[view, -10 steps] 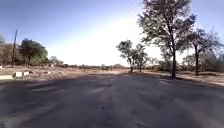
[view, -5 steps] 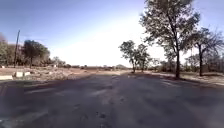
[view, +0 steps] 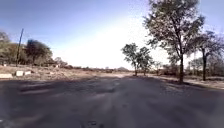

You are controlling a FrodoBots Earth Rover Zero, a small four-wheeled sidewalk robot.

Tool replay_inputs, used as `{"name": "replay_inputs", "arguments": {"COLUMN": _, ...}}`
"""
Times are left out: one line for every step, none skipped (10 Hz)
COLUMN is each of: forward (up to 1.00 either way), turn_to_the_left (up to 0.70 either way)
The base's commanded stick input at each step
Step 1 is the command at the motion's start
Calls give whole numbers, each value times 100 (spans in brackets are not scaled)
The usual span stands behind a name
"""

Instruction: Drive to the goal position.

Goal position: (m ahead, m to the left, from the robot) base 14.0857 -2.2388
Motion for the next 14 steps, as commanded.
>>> {"name": "replay_inputs", "arguments": {"forward": 50, "turn_to_the_left": 0}}
{"name": "replay_inputs", "arguments": {"forward": 50, "turn_to_the_left": 0}}
{"name": "replay_inputs", "arguments": {"forward": 50, "turn_to_the_left": 0}}
{"name": "replay_inputs", "arguments": {"forward": 50, "turn_to_the_left": 0}}
{"name": "replay_inputs", "arguments": {"forward": 50, "turn_to_the_left": 0}}
{"name": "replay_inputs", "arguments": {"forward": 50, "turn_to_the_left": 0}}
{"name": "replay_inputs", "arguments": {"forward": 50, "turn_to_the_left": 0}}
{"name": "replay_inputs", "arguments": {"forward": 50, "turn_to_the_left": 0}}
{"name": "replay_inputs", "arguments": {"forward": 50, "turn_to_the_left": 0}}
{"name": "replay_inputs", "arguments": {"forward": 50, "turn_to_the_left": 0}}
{"name": "replay_inputs", "arguments": {"forward": 50, "turn_to_the_left": 0}}
{"name": "replay_inputs", "arguments": {"forward": 50, "turn_to_the_left": 2}}
{"name": "replay_inputs", "arguments": {"forward": 50, "turn_to_the_left": 4}}
{"name": "replay_inputs", "arguments": {"forward": 50, "turn_to_the_left": 0}}
